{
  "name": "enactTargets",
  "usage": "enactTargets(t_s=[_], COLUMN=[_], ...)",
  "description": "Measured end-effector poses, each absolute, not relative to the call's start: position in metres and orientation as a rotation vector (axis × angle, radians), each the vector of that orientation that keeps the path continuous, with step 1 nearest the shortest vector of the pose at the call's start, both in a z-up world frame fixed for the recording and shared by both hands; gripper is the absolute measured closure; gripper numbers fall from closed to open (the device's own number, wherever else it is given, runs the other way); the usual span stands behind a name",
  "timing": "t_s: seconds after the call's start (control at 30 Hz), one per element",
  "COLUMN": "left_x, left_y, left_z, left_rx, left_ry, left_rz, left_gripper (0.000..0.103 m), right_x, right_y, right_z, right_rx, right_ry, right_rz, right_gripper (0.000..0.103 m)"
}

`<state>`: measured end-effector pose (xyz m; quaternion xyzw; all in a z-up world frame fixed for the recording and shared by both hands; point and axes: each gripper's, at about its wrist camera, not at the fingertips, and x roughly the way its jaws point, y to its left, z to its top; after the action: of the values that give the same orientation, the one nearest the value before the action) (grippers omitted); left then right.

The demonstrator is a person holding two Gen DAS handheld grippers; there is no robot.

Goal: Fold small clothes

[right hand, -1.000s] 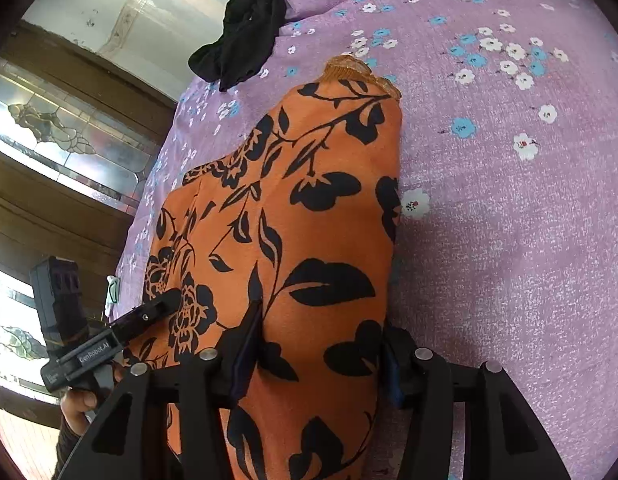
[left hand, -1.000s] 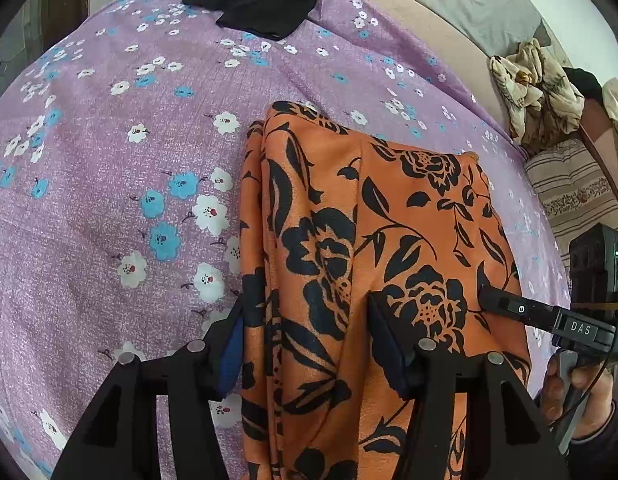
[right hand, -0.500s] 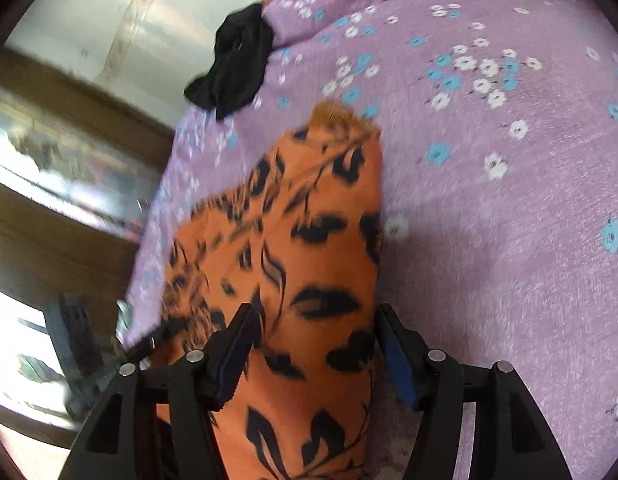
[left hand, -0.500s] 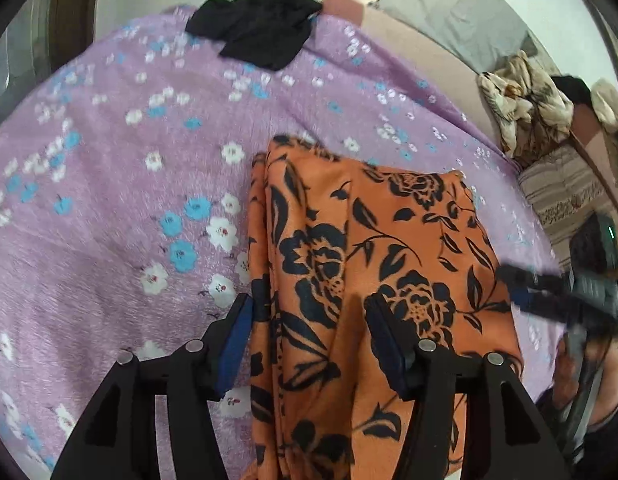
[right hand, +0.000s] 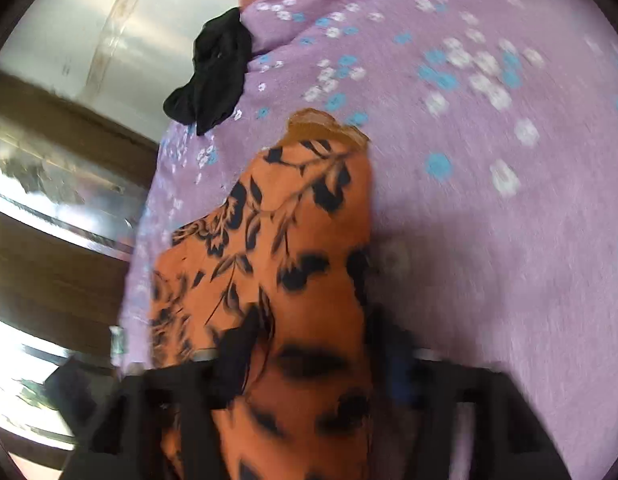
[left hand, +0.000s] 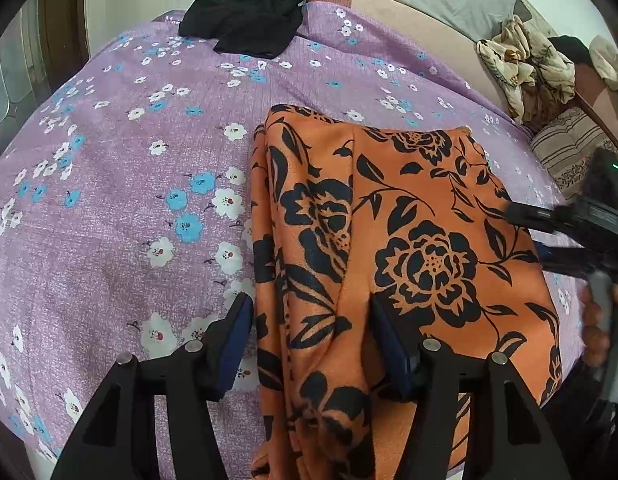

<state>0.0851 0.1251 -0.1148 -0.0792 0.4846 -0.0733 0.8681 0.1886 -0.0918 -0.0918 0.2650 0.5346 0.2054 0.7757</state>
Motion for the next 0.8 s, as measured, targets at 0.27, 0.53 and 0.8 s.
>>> enactTargets(t_s=[0.27, 0.53, 0.8], left_x=[0.083, 0.082, 0.082], left_y=[0.119, 0.121, 0.123], left_z=[-0.113, -0.114, -0.114], left_rx=[-0.149, -0.16, -0.159], left_ry=[1.006, 1.006, 1.001], left_rz=[-0.127, -0.125, -0.131], left_gripper=[0.037, 0.034, 0.034], right_x=[0.125, 0.119, 0.101], right_y=[-0.076, -0.08, -0.071], right_z=[-0.089, -0.084, -0.096], right_rx=[0.44, 0.416, 0.323], right_ry=[1.232, 1.23, 1.262], right_rz=[0.543, 0.469, 0.512], right_gripper=[0.069, 0.027, 0.066])
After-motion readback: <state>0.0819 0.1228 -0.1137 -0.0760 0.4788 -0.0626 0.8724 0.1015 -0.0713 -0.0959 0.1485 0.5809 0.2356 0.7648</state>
